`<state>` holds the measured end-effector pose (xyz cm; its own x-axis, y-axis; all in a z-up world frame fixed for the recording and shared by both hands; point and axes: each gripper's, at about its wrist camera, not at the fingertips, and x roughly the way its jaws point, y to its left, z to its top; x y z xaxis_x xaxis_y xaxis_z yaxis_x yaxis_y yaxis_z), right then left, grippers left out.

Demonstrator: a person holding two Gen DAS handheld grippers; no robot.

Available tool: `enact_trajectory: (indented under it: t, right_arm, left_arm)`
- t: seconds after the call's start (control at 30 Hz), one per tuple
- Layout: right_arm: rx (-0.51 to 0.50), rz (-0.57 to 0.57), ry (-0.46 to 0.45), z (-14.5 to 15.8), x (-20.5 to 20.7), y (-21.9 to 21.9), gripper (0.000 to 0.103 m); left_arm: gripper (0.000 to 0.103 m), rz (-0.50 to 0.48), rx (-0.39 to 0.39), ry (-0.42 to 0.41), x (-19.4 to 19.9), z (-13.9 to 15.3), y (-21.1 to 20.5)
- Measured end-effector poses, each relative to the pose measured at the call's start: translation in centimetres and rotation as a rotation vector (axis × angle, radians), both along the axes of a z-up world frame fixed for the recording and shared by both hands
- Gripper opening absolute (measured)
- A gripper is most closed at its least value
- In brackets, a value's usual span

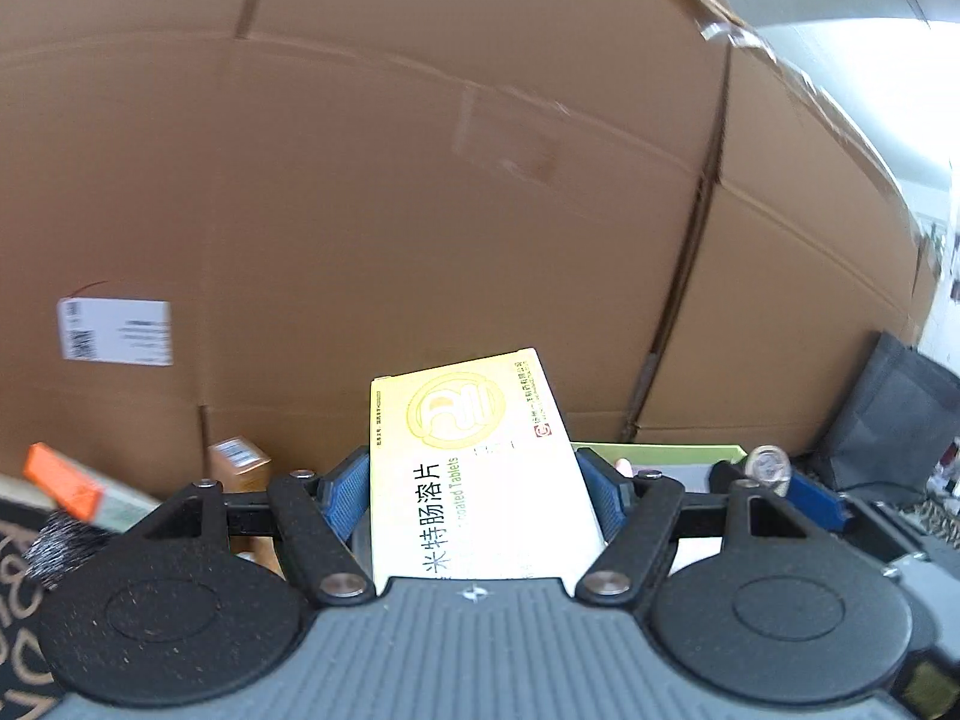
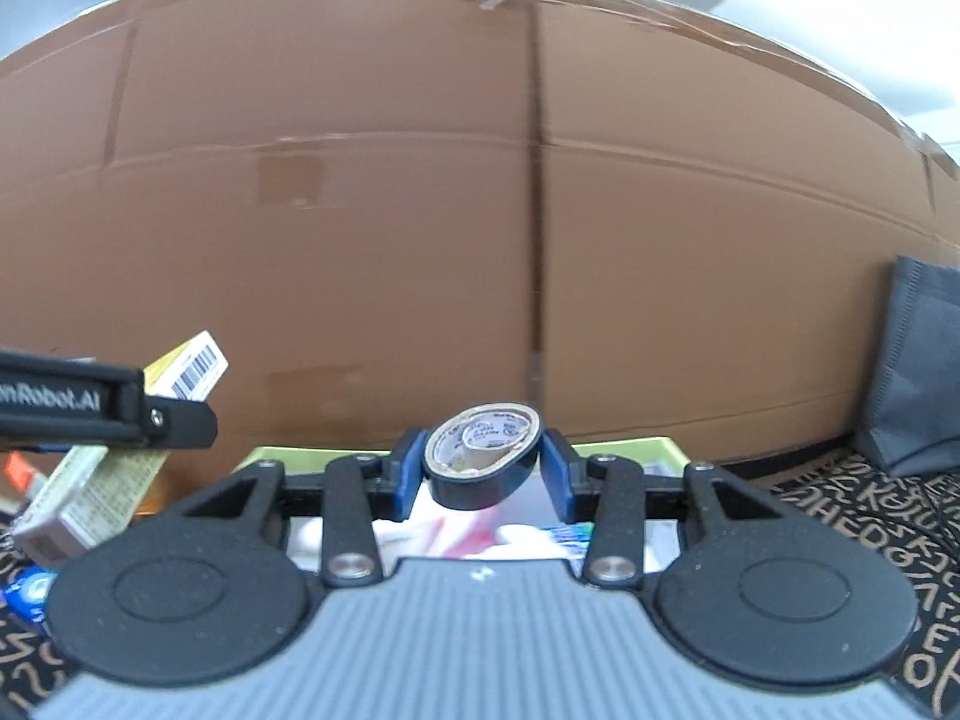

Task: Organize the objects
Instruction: 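Carry the yellow box and tape roll into the light-green box while opening both tools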

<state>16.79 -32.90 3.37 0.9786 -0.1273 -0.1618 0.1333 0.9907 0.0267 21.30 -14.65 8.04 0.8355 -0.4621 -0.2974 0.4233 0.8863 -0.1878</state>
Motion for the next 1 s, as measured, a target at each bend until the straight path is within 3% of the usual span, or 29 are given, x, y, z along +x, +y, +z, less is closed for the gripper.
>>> enact_trajectory:
  t: [0.13,0.27,0.3,0.33,0.37,0.43,0.53,0.6,0.73,1.0]
  right_arm:
    - [0.064,-0.023,-0.001,0.0,-0.2,-1.4,0.041]
    - [0.038,0.002,0.011,-0.3,0.7,-0.7,0.041]
    - [0.04,0.014,0.024,-0.7,1.1,-0.7,0.049]
    - [0.041,0.03,0.051,-1.1,1.8,-0.7,0.073]
    - [0.041,0.031,0.085,-1.5,2.2,-0.8,0.082]
    - [0.033,-0.036,0.097,-2.0,2.3,-0.9,0.087]
    - [0.053,-0.13,0.008,-1.5,1.0,-1.6,0.103]
    - [0.083,-0.157,-0.028,-1.4,0.4,-2.2,0.103]
    - [0.127,-0.146,0.001,-1.5,0.9,-2.4,0.103]
    - [0.077,-0.121,0.011,-1.8,0.6,-1.5,0.103]
  left_arm:
    - [0.074,-0.018,0.051,-0.012,0.5,-1.0,-0.9]
    - [0.074,-0.053,0.001,-0.013,1.5,-1.2,-0.7]
    - [0.075,-0.086,-0.03,-0.027,1.7,-1.4,-0.6]
    - [0.087,-0.115,-0.064,-0.036,1.9,-1.6,-0.4]
    - [0.103,-0.119,-0.092,-0.028,2.1,-1.9,-0.2]
    - [0.103,-0.076,-0.115,-0.008,2.3,-2.3,0.2]
    - [0.103,-0.048,-0.104,0.02,2.8,-2.4,0.7]
    - [0.103,-0.047,-0.12,0.035,2.9,-2.5,1.1]
    - [0.103,-0.038,-0.091,0.014,2.1,-2.5,1.2]
    - [0.103,-0.033,-0.012,-0.017,0.8,-2.1,0.6]
